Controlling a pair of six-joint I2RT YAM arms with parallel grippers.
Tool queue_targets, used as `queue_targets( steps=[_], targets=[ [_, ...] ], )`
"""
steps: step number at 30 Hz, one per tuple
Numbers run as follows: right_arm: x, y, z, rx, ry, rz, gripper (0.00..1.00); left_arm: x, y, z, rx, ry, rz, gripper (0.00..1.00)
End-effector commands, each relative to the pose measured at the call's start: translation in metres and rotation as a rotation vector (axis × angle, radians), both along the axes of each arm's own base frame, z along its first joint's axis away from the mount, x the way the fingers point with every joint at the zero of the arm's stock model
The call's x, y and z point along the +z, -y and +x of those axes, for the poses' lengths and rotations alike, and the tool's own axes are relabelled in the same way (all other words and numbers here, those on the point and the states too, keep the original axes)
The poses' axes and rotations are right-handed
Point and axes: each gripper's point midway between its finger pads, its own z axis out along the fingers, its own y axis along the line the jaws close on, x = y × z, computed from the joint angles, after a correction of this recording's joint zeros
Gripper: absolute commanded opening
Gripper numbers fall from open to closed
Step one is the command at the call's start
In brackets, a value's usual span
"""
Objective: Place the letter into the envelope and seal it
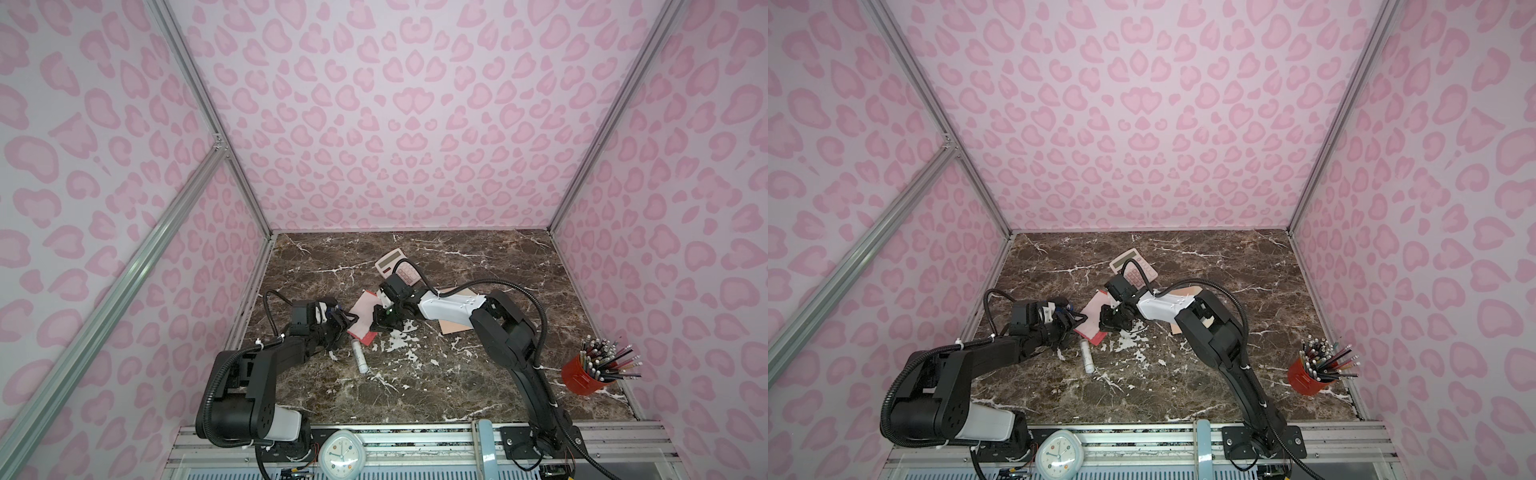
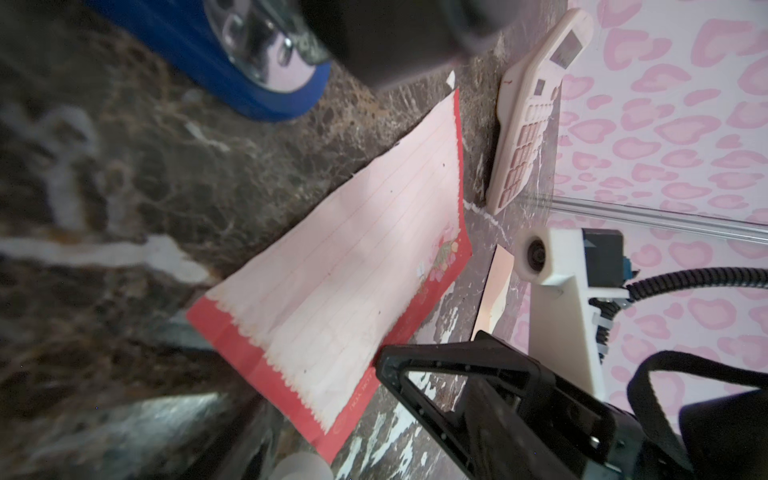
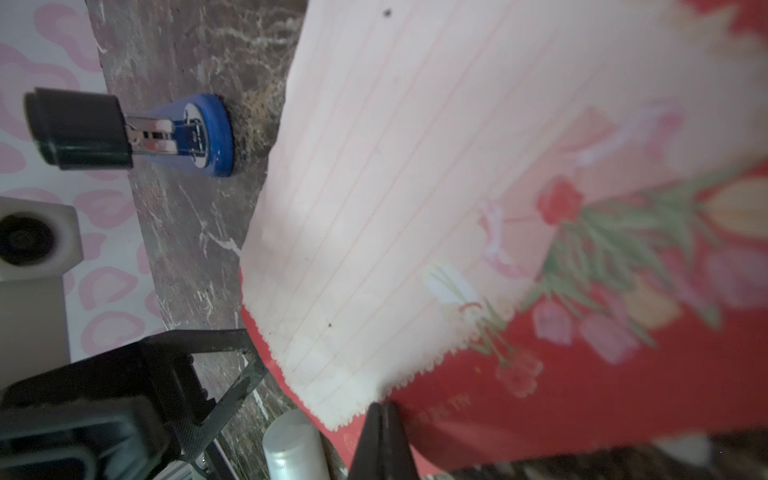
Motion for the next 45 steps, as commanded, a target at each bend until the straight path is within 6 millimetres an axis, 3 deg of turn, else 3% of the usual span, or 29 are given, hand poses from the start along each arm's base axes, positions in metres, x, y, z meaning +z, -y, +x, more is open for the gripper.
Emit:
queue_targets(
  steps=[1,6,11,18,22,32,37,45],
  targets=[
    [-0.024,0.015,-0.013,0.006,-0.052,-0.086,0.04,0.01,0.002,0.011,0.008,0.058,-0.024,0.69],
    [-0.025,0.015,-0.015,0.009,-0.06,-0.087,0.03,0.013,0.009,0.013,-0.007,0.082,-0.053,0.62],
    [-0.025,0.015,-0.014,0.013,-0.064,-0.086,0.03,0.016,0.014,0.014,-0.017,0.099,-0.075,0.48],
    [-0.024,0.017,-0.013,0.013,-0.061,-0.091,0.03,0.018,0.015,0.015,-0.023,0.104,-0.074,0.38],
    [-0.022,0.016,-0.012,0.015,-0.055,-0.09,0.03,0.017,0.014,0.015,-0.034,0.098,-0.054,0.23],
    [-0.013,0.02,-0.007,0.012,-0.037,-0.083,0.05,0.012,0.01,0.016,-0.057,0.081,0.014,0.05],
    [0.005,0.025,0.004,-0.009,-0.011,-0.059,0.12,0.013,0.006,0.016,-0.063,0.08,0.053,0.04],
    [0.063,0.046,0.031,-0.079,0.082,0.009,0.26,0.029,0.006,0.019,-0.08,0.091,0.066,0.04]
  ],
)
